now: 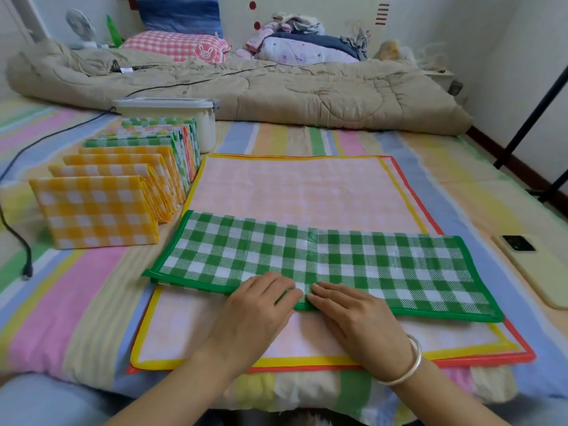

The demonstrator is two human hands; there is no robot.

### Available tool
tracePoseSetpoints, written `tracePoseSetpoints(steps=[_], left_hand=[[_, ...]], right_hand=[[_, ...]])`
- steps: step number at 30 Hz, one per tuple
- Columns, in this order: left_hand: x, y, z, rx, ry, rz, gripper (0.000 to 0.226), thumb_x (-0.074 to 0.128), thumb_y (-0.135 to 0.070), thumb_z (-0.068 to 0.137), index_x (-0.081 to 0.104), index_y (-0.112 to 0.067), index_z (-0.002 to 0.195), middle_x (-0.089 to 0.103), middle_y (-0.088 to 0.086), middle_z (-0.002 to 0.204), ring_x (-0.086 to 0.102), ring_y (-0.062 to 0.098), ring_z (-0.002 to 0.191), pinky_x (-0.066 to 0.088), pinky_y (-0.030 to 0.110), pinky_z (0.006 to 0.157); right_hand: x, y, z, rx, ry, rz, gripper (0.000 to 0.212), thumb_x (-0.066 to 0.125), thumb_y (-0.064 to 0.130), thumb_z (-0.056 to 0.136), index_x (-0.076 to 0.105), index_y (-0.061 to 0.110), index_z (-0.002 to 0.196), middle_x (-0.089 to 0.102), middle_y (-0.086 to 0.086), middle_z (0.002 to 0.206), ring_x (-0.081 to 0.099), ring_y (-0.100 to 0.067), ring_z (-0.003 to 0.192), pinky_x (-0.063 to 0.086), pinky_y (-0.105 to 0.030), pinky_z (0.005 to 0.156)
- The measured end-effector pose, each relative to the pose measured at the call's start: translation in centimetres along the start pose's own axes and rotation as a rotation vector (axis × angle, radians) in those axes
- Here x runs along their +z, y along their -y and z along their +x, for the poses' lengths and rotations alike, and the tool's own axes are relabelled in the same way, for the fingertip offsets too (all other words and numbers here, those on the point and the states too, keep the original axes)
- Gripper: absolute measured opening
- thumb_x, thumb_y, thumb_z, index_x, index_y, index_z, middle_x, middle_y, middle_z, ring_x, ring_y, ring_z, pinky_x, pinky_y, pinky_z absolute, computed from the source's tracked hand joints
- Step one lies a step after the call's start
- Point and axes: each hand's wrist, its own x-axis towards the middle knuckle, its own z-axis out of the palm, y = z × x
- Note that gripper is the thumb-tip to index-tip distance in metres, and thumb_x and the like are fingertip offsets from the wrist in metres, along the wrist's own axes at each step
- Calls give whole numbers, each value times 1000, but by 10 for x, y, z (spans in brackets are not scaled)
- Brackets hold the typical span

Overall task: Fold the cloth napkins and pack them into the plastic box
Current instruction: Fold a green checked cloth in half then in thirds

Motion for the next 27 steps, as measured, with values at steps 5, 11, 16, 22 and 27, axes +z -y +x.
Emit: tracePoseSetpoints(steps=[5, 11, 16, 22, 27], left_hand=[[6, 7, -4, 4, 13, -54, 7, 65, -17, 90, 71, -18, 86, 66, -4, 86, 62, 18, 77, 51, 30, 63], [8, 7, -5, 14, -15, -95, 15, 60, -17, 93, 75, -14, 89, 71, -2, 89, 65, 17, 79, 55, 32, 61], [12, 10, -5, 5, 17, -85, 18, 59, -19, 96, 70, -16, 82, 67, -4, 84, 63, 16, 75, 53, 32, 57], [4, 12, -2, 11, 53, -79, 19, 58, -25, 92, 62, -20, 75, 59, -7, 74, 55, 14, 65, 45, 27, 50], [8, 18, 39, -203, 96, -165, 28, 49, -43, 94, 67, -25, 81, 65, -9, 77, 62, 14, 68, 47, 28, 54]], right_hand=[[-6, 3, 1, 85, -24, 41, 31, 69, 14, 79, 72, 12, 110, 73, 2, 109, 68, -14, 104, 59, -28, 79], [-5, 4, 1, 79, -70, 13, 21, 54, 23, 90, 71, 14, 81, 74, 1, 105, 69, -16, 104, 59, -31, 80], [-4, 4, 0, 84, -62, 36, 24, 53, 24, 91, 71, 15, 79, 74, 3, 104, 69, -15, 103, 59, -30, 78], [-4, 0, 0, 126, 14, 176, 17, 56, 27, 89, 69, 18, 83, 72, 7, 110, 66, -11, 109, 58, -28, 82], [-5, -2, -1, 176, 70, 296, 15, 61, 29, 86, 72, 18, 86, 71, 8, 114, 62, -7, 114, 54, -25, 90]])
